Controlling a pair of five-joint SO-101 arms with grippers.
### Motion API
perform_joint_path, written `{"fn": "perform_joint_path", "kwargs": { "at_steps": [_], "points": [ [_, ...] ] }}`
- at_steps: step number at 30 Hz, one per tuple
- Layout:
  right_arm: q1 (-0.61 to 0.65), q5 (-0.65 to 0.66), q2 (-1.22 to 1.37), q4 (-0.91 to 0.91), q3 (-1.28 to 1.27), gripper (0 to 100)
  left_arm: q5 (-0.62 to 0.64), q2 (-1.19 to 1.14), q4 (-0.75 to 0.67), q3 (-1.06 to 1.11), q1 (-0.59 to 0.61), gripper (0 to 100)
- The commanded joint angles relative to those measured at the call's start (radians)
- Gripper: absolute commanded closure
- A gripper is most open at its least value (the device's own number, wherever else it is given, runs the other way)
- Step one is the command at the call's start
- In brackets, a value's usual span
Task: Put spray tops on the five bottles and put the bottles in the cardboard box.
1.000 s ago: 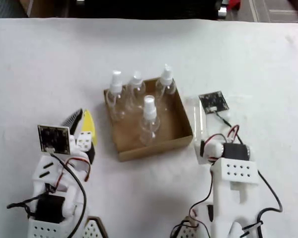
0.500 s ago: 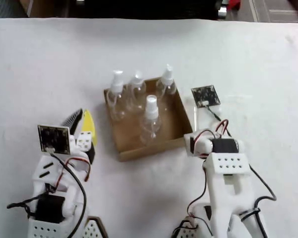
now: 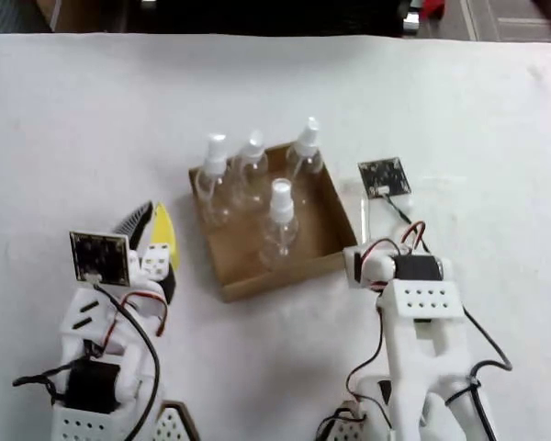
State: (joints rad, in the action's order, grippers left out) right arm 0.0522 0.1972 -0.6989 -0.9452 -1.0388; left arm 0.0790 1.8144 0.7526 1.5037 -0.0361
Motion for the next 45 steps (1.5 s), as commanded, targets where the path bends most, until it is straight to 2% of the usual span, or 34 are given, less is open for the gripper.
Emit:
{"fn": "perform_joint_path", "kwargs": {
  "at_steps": [1, 5, 9, 19, 23, 36, 45],
  "points": [
    [0.004, -0.009, -0.157, -0.045, 0.006, 85.6, 0.003, 0.015, -0.029, -0.008, -0.018, 95],
    [0.065, -0.009, -0.24, -0.042, -0.003, 85.7, 0.003, 0.015, -0.029, -0.008, -0.018, 95],
    [0.108, -0.009, -0.211, -0.047, 0.071, 85.7, 0.003, 0.015, -0.028, -0.008, -0.018, 95],
    [0.114, -0.078, 0.056, -0.041, 0.215, 85.8, 0.003, 0.015, -0.025, -0.008, -0.018, 95],
    [0.114, -0.074, 0.108, 0.007, 0.229, 89.5, 0.003, 0.015, -0.025, -0.008, -0.018, 95],
    [0.116, -0.071, 0.136, 0.047, 0.216, 89.3, 0.003, 0.015, -0.026, -0.008, -0.018, 95],
    [0.165, -0.078, 0.136, 0.108, 0.167, 89.3, 0.003, 0.015, -0.026, -0.008, -0.018, 95]
  ]
}}
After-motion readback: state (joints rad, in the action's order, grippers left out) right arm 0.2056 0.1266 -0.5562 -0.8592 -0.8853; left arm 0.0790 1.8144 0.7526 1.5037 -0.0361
